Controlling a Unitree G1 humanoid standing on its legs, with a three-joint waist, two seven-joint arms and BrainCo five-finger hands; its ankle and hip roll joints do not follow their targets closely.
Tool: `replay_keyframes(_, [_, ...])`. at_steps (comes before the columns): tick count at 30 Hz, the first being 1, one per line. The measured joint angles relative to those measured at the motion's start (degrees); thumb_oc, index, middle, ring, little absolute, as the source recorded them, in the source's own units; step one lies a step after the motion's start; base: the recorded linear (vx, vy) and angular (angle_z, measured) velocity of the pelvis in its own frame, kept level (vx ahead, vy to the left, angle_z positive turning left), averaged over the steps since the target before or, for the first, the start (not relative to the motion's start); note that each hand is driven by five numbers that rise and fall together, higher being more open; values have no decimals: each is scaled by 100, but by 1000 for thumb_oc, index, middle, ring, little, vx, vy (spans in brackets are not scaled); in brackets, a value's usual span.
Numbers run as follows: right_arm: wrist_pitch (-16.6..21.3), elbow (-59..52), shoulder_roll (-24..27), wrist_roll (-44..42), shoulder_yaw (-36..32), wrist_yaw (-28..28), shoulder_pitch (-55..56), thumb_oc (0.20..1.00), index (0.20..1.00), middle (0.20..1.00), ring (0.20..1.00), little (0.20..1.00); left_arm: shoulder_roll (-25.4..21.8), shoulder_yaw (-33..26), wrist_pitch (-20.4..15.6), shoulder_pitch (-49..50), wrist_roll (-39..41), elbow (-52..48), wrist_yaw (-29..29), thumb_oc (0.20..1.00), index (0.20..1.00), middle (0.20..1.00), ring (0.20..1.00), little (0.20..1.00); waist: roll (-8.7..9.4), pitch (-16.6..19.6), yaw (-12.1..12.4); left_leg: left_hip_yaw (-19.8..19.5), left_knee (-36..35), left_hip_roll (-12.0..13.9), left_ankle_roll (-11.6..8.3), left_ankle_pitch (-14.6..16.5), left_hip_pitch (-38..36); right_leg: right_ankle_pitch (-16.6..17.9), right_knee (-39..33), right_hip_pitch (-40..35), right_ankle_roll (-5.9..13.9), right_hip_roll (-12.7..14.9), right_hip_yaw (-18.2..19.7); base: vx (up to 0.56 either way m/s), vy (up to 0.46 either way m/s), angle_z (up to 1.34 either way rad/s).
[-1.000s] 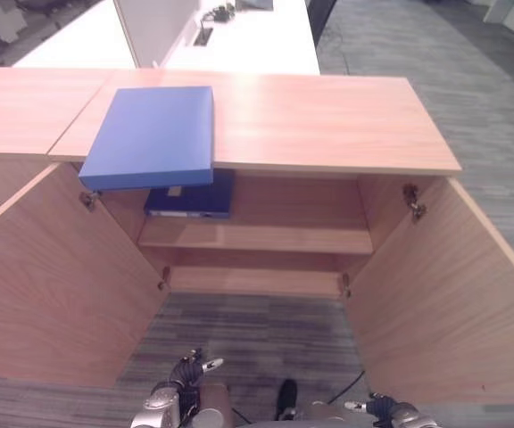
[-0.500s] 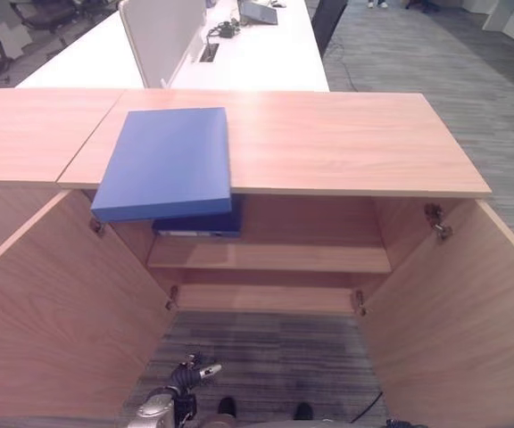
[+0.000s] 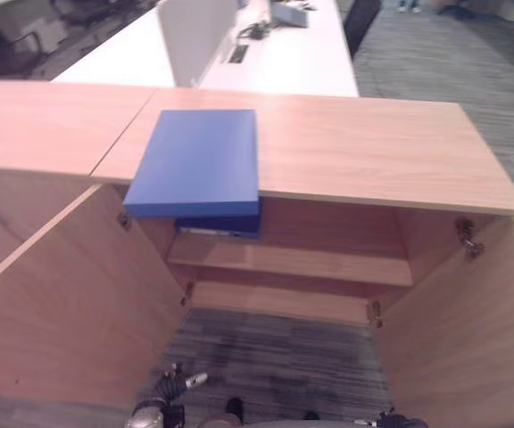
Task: Put the empty folder in the office cabinet
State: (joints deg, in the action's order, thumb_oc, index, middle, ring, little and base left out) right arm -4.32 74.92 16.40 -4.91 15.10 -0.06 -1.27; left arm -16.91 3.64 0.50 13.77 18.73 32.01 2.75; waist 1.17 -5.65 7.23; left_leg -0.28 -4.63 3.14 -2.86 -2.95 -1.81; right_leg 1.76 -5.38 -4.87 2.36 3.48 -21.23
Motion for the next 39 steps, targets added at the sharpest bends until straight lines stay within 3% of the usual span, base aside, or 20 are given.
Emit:
replay_keyframes(2, [0,-5,-27,0,-13,-6,-12,1000,1000,1000,1000,1000,-53,-502,-26,166,0,-402,158,1000,1000,1000,1000,1000,82,-43,107,-95,11,12,-13,-36,132,-17,1,83,3,-17,-92,-48,-67,27])
replay_keyframes(3, [3,-5,-58,-1,-43,-14,-9,1000,1000,1000,1000,1000,-61,-826,-46,431,1,-1067,241,1000,1000,1000,1000,1000,159,-117,127,-144,10,19,-37,-63,146,-20,1,87,-1,-28,-123,-38,-56,16])
replay_keyframes(6, [3,5,-66,-2,-179,-96,32,1000,1000,1000,1000,1000,-160,-1139,-153,665,-19,-1723,384,1000,1000,1000,1000,1000,208,-157,287,-187,12,18,-47,-76,146,-31,0,93,-9,-27,-170,-26,-47,11])
replay_keyframes(10, [25,4,-123,-2,-178,-119,-18,1000,1000,1000,1000,1000,-188,-1449,-350,561,-168,-1932,637,1000,1000,1000,1000,1000,189,-269,376,-283,15,3,-57,-106,168,-40,1,57,-6,-20,-288,-16,-49,13])
replay_keyframes(15, [32,13,-199,-11,-188,-135,-18,1000,1000,1000,1000,1000,-144,-1725,-609,560,-248,-3078,1012,1000,1000,1000,1000,1000,194,-329,440,-430,44,-6,-79,-137,247,-63,0,56,8,-21,-438,-8,-26,16])
replay_keyframes(21, [70,20,-200,-20,-185,-260,-63,1000,1000,1000,1000,1000,-333,-2262,-880,112,-995,-4037,1736,1000,1000,1000,1000,1000,130,-375,483,-490,59,-6,-105,-154,228,-86,0,6,-2,-27,-498,3,-14,5])
replay_keyframes(26, [138,173,-201,-14,-143,-316,-183,1000,1000,1000,1000,1000,-866,-2167,-1220,-434,-1580,-4610,1876,1000,1000,1000,1000,1000,62,-405,494,-480,57,-10,-107,-153,183,-85,0,-34,-1,-19,-486,23,6,-1])
replay_keyframes(29, [120,291,-178,3,-134,-313,-201,1000,1000,1000,1000,1000,-1576,-1663,-1194,-835,-1570,-5471,1545,1000,1000,1000,1000,1000,82,-411,438,-440,18,-13,-105,-154,71,-89,6,-113,-7,-12,-454,27,28,-5])
replay_keyframes(32, [120,328,-186,58,-144,-295,-256,1000,1000,1000,1000,1000,-1776,-1478,-1337,-1239,-1577,-5649,1300,1000,1000,1000,1000,1000,47,-358,265,-390,-21,-17,-105,-154,-10,-89,1,-149,-6,-2,-404,45,21,-11])
replay_keyframes(34, [115,330,-179,165,-133,-218,-267,1000,1000,1000,1000,1000,-2191,-1359,-1295,-1388,-1596,-5703,977,1000,1000,1000,1000,1000,13,-344,145,-301,-41,-5,-107,-151,-100,-87,1,-191,-6,-11,-321,25,17,-17])
replay_keyframes(39, [111,328,-167,172,-113,-97,-225,1000,1000,1000,1000,1000,-2261,-1033,-1235,-1701,-1802,-5714,708,1000,1000,1000,1000,1000,-85,-215,-43,-267,-46,1,-105,-149,-152,-87,0,-222,-6,-14,-287,25,2,-4])
